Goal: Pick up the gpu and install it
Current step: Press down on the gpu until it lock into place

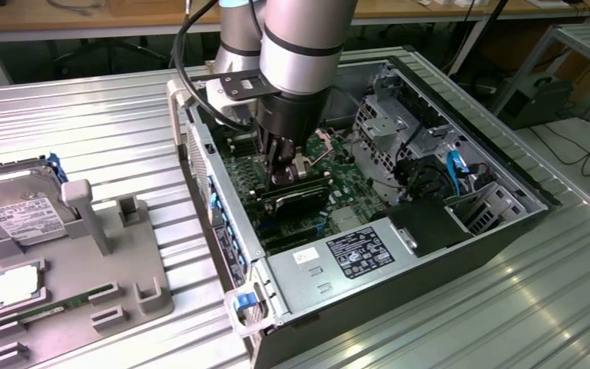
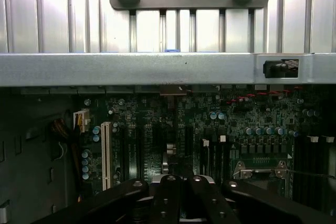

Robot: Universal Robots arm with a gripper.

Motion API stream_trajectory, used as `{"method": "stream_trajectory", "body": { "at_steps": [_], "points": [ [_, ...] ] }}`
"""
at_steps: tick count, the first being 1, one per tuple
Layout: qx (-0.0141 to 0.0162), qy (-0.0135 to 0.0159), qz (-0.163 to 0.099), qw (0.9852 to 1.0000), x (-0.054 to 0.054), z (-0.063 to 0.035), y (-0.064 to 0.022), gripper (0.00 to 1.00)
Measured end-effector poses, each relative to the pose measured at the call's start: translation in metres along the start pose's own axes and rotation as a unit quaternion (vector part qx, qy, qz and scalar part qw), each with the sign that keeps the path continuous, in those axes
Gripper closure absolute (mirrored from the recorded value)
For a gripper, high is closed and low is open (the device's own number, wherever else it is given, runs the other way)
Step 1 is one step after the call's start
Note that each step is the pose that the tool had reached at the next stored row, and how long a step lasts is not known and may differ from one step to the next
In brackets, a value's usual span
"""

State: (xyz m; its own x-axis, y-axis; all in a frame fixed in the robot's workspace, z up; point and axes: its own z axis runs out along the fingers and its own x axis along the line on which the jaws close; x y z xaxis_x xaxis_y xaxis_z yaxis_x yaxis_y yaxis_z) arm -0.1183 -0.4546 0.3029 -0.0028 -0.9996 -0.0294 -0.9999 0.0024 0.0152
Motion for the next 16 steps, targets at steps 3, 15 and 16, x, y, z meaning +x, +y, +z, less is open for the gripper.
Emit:
{"method": "stream_trajectory", "body": {
  "at_steps": [3, 15, 16],
  "points": [
    [0.0000, 0.0000, 0.000, 1.0000, 0.0000, 0.0000, 0.0000, 0.89],
    [0.0001, -0.0001, 0.000, 1.0000, -0.0002, -0.0079, 0.0013, 0.89],
    [0.0001, 0.0000, 0.000, 1.0000, -0.0002, -0.0080, 0.0027, 0.89]
  ]
}}
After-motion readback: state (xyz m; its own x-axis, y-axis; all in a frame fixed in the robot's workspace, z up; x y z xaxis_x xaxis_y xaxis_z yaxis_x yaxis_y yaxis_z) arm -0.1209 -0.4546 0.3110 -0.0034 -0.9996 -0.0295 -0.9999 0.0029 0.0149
